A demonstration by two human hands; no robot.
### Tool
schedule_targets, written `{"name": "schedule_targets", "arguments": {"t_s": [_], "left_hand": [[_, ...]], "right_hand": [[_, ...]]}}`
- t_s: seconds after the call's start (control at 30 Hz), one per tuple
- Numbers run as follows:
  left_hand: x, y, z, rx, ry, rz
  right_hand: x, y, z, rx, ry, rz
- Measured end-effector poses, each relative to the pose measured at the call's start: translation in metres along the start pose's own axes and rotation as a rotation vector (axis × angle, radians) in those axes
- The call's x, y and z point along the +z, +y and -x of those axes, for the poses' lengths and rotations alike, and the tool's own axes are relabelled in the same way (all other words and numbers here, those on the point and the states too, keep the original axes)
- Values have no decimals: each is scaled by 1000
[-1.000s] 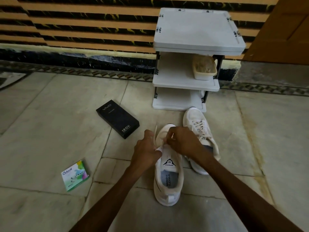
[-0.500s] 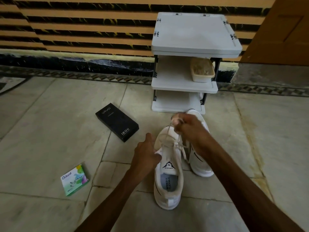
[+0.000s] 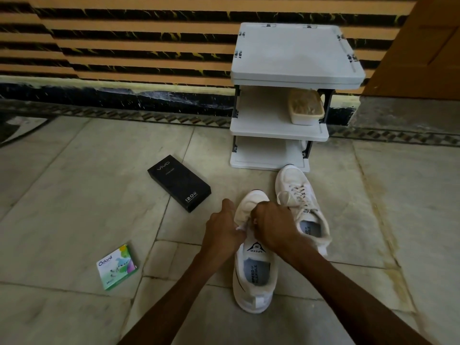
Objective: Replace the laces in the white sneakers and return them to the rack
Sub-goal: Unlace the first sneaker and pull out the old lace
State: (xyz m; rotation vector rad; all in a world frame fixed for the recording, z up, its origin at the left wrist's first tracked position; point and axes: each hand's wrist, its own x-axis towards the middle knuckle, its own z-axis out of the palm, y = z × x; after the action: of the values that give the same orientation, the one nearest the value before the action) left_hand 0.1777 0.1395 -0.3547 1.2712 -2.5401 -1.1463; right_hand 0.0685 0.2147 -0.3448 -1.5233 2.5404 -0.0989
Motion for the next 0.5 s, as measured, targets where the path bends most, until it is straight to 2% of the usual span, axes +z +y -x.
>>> {"name": "schedule_targets", "arguments": {"t_s": [0.2,0.27,0.37,0.5], "left_hand": [[-2,0,0,-20,-11,-24],[0,0,0,-17,-17,-30],[6,-1,0,42,-19,-62],[16,-3,1,170,-21,-90]], "right_hand": [[-13,20,-4,153,251,-637],[-24,26,-8,178,286,-724],[-34,28,-18,116,302,-641],[-30,27,-11,193,305,-348]]}}
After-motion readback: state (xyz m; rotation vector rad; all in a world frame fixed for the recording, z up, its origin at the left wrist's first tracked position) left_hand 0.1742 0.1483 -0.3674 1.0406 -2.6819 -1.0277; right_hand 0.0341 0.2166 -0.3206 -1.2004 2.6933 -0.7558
